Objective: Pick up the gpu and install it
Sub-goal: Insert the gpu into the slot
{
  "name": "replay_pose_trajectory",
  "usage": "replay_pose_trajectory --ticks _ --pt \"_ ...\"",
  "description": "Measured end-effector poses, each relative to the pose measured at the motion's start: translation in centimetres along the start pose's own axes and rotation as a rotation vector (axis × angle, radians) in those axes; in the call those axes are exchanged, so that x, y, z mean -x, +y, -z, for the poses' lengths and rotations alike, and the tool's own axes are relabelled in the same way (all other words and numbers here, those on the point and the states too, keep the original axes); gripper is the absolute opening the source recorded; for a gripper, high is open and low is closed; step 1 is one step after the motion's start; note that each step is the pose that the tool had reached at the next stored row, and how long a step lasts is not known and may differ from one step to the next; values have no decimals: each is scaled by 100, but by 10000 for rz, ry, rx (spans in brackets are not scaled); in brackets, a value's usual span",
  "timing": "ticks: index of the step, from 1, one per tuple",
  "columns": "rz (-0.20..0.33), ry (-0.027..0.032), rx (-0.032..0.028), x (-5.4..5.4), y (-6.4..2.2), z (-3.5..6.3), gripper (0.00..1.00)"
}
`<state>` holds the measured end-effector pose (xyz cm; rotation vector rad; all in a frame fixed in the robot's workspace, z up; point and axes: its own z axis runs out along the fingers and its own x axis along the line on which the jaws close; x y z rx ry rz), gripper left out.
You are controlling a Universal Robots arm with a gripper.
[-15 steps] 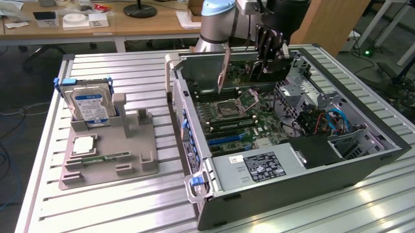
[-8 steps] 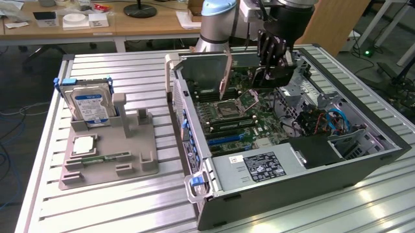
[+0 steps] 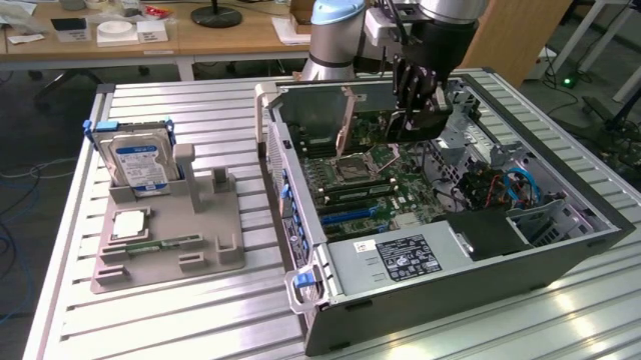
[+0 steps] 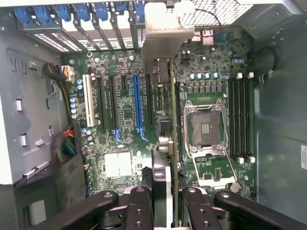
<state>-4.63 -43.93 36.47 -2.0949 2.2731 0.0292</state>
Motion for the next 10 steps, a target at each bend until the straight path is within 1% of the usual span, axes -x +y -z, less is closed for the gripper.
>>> replay_pose_trajectory --ticks 5,10 --pt "153 -13 5 -3 18 -48 28" --pt "523 -22 22 -18 21 -79 28"
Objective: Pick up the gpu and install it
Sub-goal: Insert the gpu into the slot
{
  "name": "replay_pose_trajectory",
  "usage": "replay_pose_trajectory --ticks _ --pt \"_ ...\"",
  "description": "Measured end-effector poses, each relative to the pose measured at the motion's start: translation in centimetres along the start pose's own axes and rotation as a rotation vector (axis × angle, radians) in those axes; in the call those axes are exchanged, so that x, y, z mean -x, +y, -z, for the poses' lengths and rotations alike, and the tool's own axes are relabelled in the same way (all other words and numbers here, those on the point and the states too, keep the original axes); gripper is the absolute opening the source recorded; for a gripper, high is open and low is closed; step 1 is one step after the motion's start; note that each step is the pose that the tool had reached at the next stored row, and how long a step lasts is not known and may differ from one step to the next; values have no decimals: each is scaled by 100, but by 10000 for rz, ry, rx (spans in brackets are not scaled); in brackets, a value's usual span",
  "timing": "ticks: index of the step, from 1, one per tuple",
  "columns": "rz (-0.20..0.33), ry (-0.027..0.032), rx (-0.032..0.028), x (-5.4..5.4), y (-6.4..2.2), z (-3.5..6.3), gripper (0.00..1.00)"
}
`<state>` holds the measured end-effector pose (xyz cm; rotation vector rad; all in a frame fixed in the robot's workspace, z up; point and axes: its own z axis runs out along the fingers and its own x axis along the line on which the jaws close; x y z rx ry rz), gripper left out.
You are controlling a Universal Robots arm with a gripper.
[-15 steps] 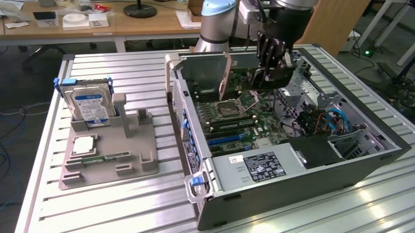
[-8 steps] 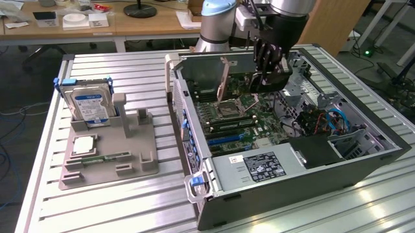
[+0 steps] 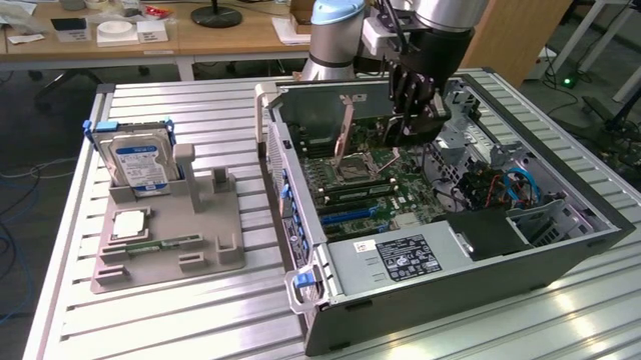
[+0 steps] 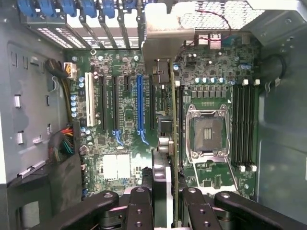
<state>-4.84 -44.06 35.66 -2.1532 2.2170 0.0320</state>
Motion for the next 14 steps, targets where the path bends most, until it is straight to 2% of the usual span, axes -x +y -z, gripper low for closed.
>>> replay_pose_trajectory --ticks 7,9,11,12,14 --pt "4 1 -10 -13 18 -86 28" --pt "3 -49 -21 -14 29 -98 28" --pt "2 -150 -21 -15 30 -110 28" --pt "0 -176 -22 -15 31 -112 28" --pt "-1 -177 -22 -14 31 -113 28"
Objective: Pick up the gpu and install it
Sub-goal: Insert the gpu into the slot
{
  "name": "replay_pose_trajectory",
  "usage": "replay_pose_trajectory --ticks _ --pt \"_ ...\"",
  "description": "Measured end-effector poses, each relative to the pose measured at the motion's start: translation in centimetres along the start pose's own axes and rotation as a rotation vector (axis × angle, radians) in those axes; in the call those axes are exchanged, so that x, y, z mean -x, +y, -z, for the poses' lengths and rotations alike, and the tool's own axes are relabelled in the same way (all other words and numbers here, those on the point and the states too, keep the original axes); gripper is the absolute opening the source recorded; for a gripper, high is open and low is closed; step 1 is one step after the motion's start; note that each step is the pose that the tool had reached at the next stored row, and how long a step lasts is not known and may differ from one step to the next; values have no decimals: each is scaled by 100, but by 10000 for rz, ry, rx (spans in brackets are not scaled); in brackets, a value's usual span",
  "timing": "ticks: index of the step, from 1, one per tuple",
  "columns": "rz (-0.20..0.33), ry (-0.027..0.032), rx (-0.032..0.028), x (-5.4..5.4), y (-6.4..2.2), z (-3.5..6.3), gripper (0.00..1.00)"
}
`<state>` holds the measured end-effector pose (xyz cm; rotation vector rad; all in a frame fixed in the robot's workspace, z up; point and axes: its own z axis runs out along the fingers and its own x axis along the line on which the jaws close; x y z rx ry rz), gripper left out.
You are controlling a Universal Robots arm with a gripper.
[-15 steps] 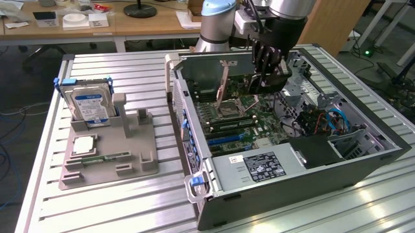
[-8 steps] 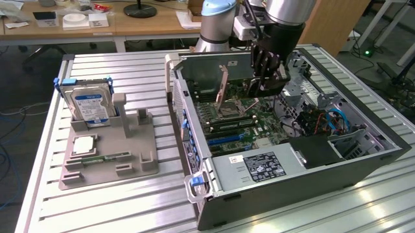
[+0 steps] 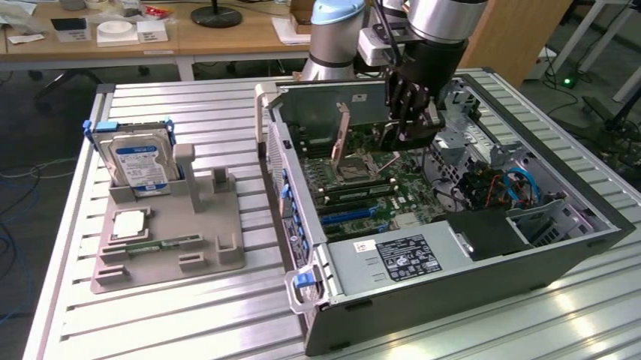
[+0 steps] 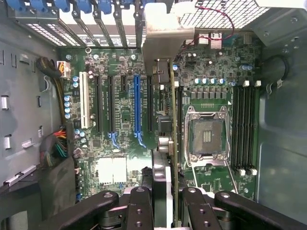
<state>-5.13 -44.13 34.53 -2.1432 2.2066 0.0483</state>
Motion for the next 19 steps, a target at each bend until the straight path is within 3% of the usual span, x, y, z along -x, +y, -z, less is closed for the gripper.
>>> replay_pose_trajectory --ticks 15,19 --pt "2 0 1 -32 -1 0 28" --pt "-9 -1 -5 -42 72 -12 28"
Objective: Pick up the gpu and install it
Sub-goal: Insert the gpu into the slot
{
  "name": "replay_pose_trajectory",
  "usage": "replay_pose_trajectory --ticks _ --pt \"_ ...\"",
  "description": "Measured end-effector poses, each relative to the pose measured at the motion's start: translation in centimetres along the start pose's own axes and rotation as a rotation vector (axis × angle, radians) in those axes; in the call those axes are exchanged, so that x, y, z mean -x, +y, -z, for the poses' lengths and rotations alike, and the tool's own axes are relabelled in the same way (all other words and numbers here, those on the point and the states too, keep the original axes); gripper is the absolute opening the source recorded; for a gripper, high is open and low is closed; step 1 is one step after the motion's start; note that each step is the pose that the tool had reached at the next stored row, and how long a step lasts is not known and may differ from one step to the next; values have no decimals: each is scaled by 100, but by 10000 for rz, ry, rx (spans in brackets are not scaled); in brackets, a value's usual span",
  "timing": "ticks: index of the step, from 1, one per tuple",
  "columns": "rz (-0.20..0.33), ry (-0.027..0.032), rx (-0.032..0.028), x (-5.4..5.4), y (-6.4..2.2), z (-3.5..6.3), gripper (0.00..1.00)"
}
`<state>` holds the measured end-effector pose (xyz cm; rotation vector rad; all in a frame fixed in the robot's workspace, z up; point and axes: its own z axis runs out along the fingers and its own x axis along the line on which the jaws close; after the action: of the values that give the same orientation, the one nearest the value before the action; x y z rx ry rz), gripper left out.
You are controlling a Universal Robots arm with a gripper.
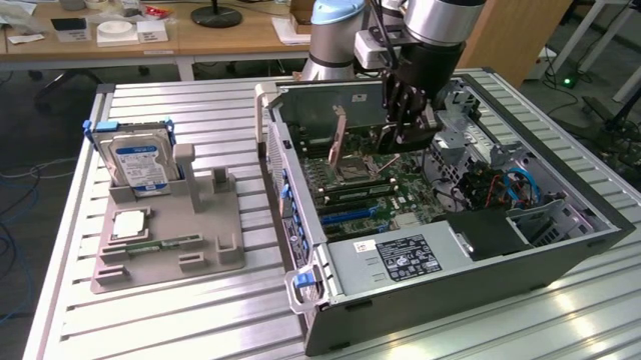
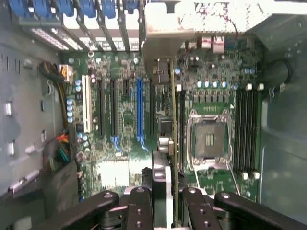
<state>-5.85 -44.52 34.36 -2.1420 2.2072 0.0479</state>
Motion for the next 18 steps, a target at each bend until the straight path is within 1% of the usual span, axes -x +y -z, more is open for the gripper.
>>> replay_pose_trajectory --ticks 3,5,6,8,9,12,16,18 --pt "1 0 0 -4 1 -23 28" --pt "-15 4 -1 -25 1 -40 28" --pt "-31 14 -5 -29 2 -54 28" --pt "-84 60 -17 -32 10 -82 28" --pt "-98 67 -20 -33 18 -98 28" --pt "-125 68 -37 -37 66 -134 28" --pt "-125 68 -38 -42 71 -161 28" --pt "-126 67 -38 -64 73 -176 28"
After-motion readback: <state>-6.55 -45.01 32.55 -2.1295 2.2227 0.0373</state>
